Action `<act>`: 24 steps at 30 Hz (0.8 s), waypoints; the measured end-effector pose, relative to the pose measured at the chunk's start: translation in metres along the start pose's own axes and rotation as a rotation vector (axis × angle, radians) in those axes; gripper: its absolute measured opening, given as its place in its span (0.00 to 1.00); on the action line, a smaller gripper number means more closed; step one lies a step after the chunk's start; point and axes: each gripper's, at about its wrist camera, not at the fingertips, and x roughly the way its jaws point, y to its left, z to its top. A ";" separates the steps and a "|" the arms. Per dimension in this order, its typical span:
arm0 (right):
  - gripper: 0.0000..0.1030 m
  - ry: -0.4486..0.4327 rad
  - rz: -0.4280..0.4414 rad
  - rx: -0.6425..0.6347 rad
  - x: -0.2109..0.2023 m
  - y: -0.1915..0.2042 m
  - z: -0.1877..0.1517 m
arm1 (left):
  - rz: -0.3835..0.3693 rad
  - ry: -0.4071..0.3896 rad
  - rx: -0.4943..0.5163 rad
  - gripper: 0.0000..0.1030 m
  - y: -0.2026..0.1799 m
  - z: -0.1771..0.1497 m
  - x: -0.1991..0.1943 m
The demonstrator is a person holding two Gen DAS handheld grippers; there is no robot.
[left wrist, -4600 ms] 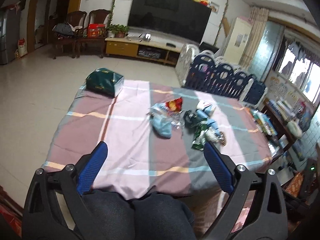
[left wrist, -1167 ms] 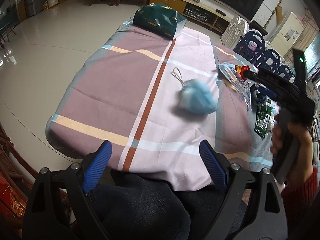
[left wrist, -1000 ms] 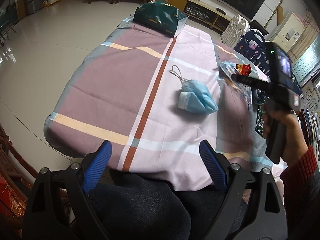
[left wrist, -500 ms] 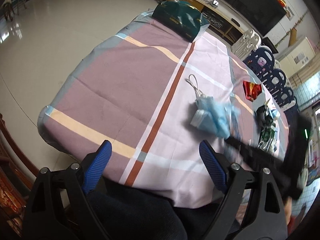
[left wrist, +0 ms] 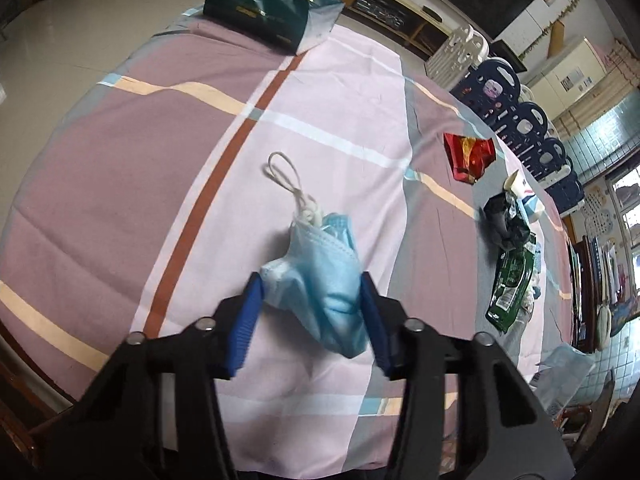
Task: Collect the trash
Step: 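Grasp the clear plastic bag with the right gripper while the left grasps the blue face mask, then carry the bag and mask over the wastebasket and open both grippers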
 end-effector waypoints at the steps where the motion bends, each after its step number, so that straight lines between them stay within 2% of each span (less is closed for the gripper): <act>1: 0.02 -0.012 -0.001 0.017 -0.008 -0.004 -0.003 | -0.007 -0.005 0.008 0.28 -0.001 -0.002 0.000; 3: 0.02 -0.026 -0.006 0.034 -0.021 -0.011 -0.007 | -0.022 0.001 0.010 0.18 -0.002 -0.003 -0.003; 6: 0.02 -0.041 -0.037 0.029 -0.032 -0.015 -0.012 | -0.037 -0.035 0.019 0.15 -0.006 -0.012 -0.024; 10: 0.02 -0.058 -0.046 0.029 -0.040 -0.012 -0.015 | -0.015 -0.163 0.110 0.15 -0.018 -0.031 -0.073; 13: 0.02 -0.076 -0.063 0.015 -0.050 -0.009 -0.017 | -0.004 -0.230 0.166 0.15 -0.023 -0.044 -0.103; 19: 0.02 -0.110 -0.080 0.018 -0.066 -0.007 -0.021 | -0.022 -0.296 0.241 0.15 -0.031 -0.065 -0.144; 24: 0.02 -0.117 -0.097 0.033 -0.076 -0.010 -0.027 | -0.050 -0.317 0.276 0.15 -0.041 -0.074 -0.158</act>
